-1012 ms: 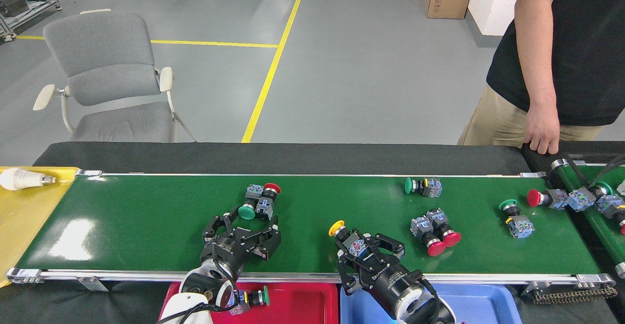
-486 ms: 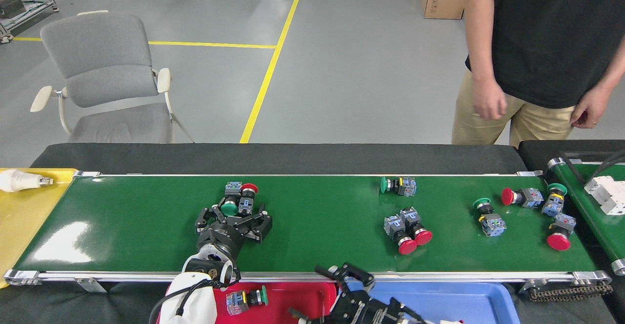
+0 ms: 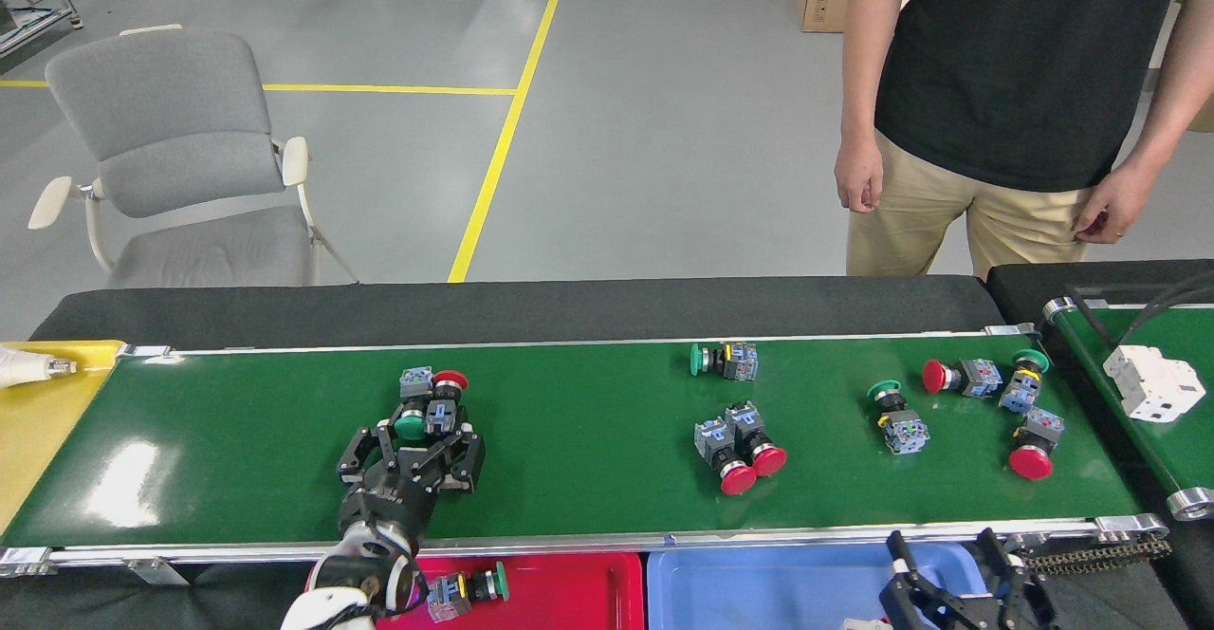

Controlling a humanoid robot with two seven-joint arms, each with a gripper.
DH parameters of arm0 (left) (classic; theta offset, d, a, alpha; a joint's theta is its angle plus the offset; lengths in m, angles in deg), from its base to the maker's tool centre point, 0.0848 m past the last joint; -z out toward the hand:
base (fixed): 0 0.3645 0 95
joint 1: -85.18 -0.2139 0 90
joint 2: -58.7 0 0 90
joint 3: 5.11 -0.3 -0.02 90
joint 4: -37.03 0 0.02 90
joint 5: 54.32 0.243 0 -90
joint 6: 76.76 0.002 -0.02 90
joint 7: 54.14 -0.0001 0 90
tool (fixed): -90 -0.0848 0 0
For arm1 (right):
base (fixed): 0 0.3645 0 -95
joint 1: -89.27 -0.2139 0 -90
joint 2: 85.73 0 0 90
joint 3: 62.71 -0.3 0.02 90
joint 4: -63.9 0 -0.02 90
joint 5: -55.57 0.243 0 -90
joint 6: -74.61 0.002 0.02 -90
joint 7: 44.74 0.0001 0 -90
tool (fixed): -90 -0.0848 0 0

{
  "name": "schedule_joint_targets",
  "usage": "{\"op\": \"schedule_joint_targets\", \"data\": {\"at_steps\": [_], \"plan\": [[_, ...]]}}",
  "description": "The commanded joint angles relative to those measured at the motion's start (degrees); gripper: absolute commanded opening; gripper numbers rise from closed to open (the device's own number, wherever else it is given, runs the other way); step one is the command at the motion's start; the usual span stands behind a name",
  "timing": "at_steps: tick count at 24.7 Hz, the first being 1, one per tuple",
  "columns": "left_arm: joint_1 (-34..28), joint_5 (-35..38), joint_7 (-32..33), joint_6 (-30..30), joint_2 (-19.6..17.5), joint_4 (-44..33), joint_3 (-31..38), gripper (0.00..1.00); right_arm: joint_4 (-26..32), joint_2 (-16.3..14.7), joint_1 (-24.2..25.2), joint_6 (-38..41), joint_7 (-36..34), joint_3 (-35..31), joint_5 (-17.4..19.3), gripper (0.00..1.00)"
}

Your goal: Pick switch part from conveyor to tray

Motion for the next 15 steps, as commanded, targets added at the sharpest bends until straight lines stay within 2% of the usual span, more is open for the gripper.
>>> {"op": "schedule_joint_targets", "data": {"at_steps": [1, 2, 3, 5, 7, 9, 12, 15], "plan": [[-5.24, -0.27, 0.18, -15.09, -1.98, -8.08, 0.49, 0.15, 0.5, -0.64, -0.17, -1.31, -0.78, -0.17, 0.1, 1.0], [-8.67, -0.36, 0.27, -19.04, -2.33, -11.33, 0.84, 0.18, 0.5, -0.64, -0.34, -1.4, -0.69, -0.17, 0.1, 1.0], [-12.1, -0.45, 0.27, -20.89, -2.59, -14.14, 1.54, 0.26, 0.5, -0.64, -0.78, -1.48, -0.34, -0.09, -0.25, 1.0], [-14.3, -0.89, 0.44, -20.89, -2.86, -15.11, 1.63, 0.58, 0.5, -0.64, -1.92, -2.72, 1.33, 0.09, -1.75, 1.0], [-14.39, -0.89, 0.44, -20.89, -2.15, -15.11, 1.72, 1.0, -0.02, -0.73, -3.51, -4.47, 3.53, 0.27, -5.0, 1.0], [-14.47, -0.98, 0.18, -20.89, -1.8, -15.11, 1.54, 1.0, -2.31, -0.64, -5.79, -5.79, 4.93, 0.44, -6.67, 1.0], [-14.3, -0.98, 0.09, -20.62, -1.36, -15.11, 2.16, 1.0, -6.7, -0.73, -10.71, -6.06, 5.2, 2.37, -6.85, 1.0], [-14.21, -0.89, 0.0, -10.16, -0.31, -15.11, 5.94, 1.0, -11.27, -0.55, -16.34, -6.06, 6.25, 5.54, -7.29, 1.0]]}}
